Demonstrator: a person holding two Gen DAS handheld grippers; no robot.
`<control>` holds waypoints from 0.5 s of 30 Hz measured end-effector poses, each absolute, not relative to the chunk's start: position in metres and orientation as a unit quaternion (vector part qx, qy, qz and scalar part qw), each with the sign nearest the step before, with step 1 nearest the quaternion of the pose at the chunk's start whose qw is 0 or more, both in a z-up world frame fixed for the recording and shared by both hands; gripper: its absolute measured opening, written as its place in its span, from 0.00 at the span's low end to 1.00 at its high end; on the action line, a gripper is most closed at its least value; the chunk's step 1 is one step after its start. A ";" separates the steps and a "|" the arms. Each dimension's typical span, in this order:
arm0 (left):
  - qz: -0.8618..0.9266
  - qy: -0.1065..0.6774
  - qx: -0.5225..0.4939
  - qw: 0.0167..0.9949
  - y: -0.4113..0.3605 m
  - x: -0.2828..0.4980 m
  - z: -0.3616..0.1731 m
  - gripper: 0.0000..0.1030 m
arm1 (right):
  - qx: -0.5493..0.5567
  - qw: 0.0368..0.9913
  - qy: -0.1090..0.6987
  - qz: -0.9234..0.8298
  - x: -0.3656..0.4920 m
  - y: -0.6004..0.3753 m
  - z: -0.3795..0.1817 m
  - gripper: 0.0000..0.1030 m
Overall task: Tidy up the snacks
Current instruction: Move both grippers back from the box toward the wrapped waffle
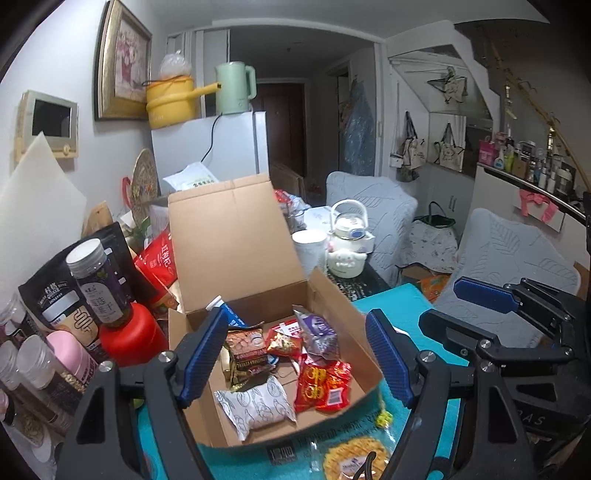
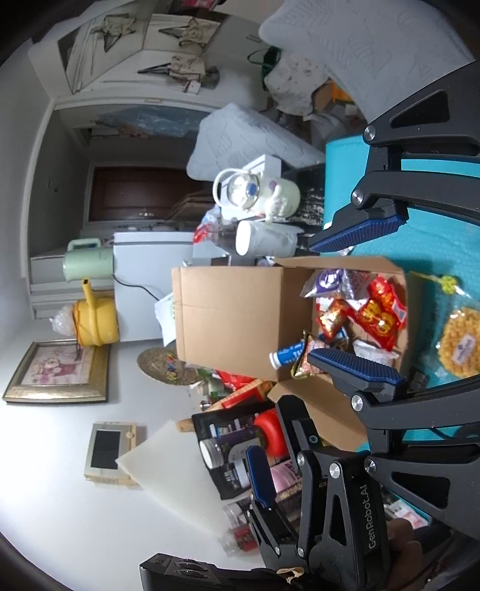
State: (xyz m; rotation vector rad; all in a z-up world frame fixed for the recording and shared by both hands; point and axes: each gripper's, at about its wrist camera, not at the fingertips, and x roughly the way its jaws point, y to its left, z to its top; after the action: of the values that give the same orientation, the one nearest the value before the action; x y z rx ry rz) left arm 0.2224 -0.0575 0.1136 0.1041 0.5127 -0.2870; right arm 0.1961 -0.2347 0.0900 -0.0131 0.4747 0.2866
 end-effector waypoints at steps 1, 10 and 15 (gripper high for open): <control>-0.144 0.250 0.052 0.956 -0.058 0.216 0.115 0.75 | -0.007 0.963 0.231 0.139 0.188 -0.235 0.091 0.53; -0.160 0.239 0.062 0.956 -0.061 0.171 0.115 0.75 | -0.002 0.967 0.222 0.125 0.142 -0.239 0.089 0.53; -0.171 0.246 0.065 0.952 -0.062 0.153 0.107 0.75 | 0.003 0.966 0.229 0.118 0.122 -0.241 0.081 0.53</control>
State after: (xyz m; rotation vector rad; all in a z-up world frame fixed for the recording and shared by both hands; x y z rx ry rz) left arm 0.1526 -0.0617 0.1068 0.1317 0.4996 -0.3472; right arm 0.1223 -0.2406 0.0809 0.0064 0.4622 0.2380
